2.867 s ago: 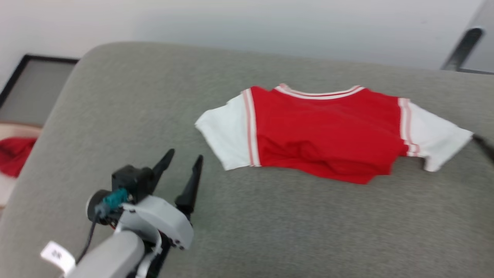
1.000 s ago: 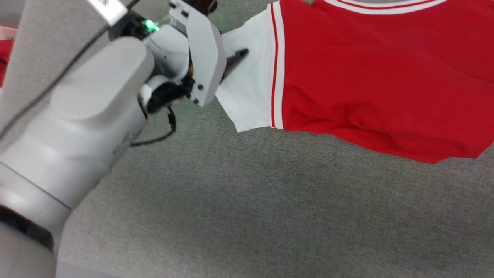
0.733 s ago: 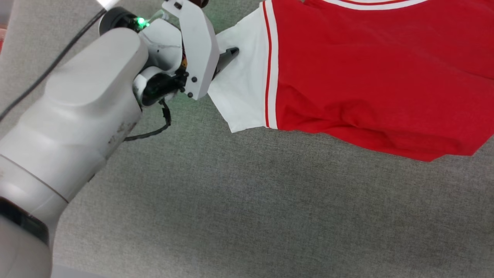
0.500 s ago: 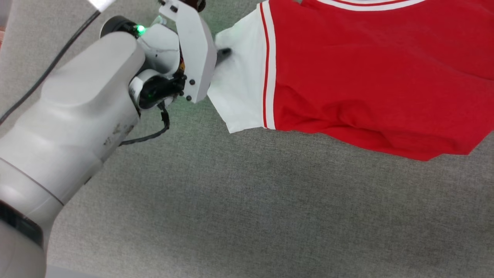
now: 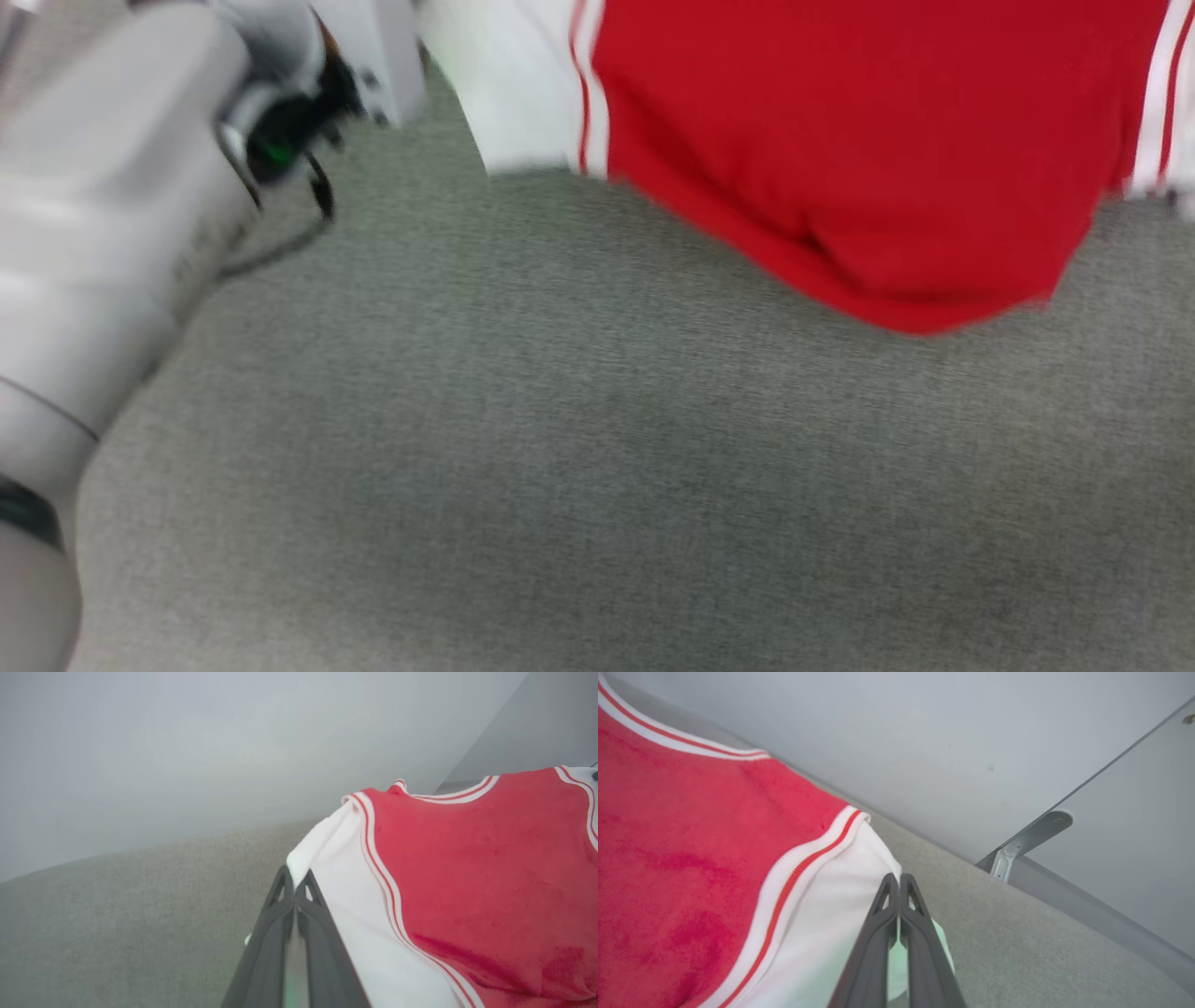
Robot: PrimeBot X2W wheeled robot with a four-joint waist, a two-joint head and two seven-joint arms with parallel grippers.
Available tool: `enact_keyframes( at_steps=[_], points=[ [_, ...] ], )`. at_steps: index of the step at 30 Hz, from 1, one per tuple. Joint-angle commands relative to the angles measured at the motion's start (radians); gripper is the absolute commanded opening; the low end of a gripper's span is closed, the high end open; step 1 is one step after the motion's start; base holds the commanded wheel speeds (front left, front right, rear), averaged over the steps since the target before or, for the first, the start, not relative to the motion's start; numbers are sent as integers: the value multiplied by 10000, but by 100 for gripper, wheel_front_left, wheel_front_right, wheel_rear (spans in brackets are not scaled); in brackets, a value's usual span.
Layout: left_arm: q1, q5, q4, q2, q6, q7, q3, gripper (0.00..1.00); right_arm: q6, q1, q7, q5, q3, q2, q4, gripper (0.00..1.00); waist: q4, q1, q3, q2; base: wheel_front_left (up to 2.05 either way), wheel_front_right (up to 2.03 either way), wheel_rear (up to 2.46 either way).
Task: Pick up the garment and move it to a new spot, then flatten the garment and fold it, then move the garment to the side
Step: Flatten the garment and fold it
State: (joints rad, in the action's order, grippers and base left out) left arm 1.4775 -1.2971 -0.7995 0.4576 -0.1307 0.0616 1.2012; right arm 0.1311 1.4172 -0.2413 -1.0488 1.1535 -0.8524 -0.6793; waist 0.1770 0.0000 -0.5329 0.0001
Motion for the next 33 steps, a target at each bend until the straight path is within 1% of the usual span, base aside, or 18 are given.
enact_keyframes(
  at_steps=[1,5,9,12,15,18,20,22,24,25,26,28,29,33],
  points=[
    [373,63,-427,-2,7,-518,-173,0,-6,407,354,102,-258,126,-258,0,-252,0,-142,-1,0,0,0],
    [1143,84,-1501,-307,7,-1886,-693,0,-9,1408,1365,291,-1075,517,-1225,0,-513,0,-319,-1,0,0,0],
    [2229,87,-2494,-534,48,-2873,-1276,0,-9,2601,2792,487,-2102,1244,-2381,0,-756,0,-414,-1,0,0,0],
    [3187,-151,-3018,-663,179,-3187,-1995,0,-11,3654,3757,636,-2764,1692,-3185,0,-942,0,-427,-1,0,0,0],
    [3984,-244,-3255,-771,170,-3267,-2735,0,-12,4633,4459,851,-3252,2060,-3847,0,-1086,0,-385,-1,0,0,0],
    [4402,12,-3188,-884,120,-3272,-3331,0,-11,5228,4720,945,-3428,2315,-3952,0,-1159,0,-250,-1,0,0,0],
    [4315,224,-3067,-1055,92,-3274,-3637,0,-11,5310,4778,905,-3439,2367,-3828,0,-1189,0,-103,-1,0,0,0],
    [3980,499,-2975,-1192,43,-3272,-3750,0,-11,5133,4801,853,-3361,2254,-3568,0,-1186,0,57,-1,0,0,0],
    [3362,468,-2973,-1333,17,-3255,-3860,0,-9,4553,4712,796,-3096,2149,-3090,0,-1184,0,296,-1,0,0,0],
    [3010,629,-2938,-1402,9,-3254,-3660,0,-9,4195,4663,676,-2964,2038,-2748,0,-1156,0,459,-1,0,0,0],
    [3010,629,-2938,-1402,9,-3254,-3660,0,-9,4195,4663,676,-2964,2038,-2748,0,-1156,0,459,-1,0,0,0],
    [2348,296,-2537,-1560,-5,-3069,-3591,0,-9,3494,4441,566,-2620,1523,-2038,0,-1073,0,746,-1,0,0,0],
    [1992,373,-2247,-1491,-8,-2884,-3347,0,-9,3081,4320,488,-2439,1273,-1593,0,-1053,0,847,-1,0,0,0],
    [82,-150,-1199,-1001,10,-2599,-2954,0,-8,986,4101,203,-1837,360,103,0,-1062,0,1278,-1,0,0,0]
  ],
)
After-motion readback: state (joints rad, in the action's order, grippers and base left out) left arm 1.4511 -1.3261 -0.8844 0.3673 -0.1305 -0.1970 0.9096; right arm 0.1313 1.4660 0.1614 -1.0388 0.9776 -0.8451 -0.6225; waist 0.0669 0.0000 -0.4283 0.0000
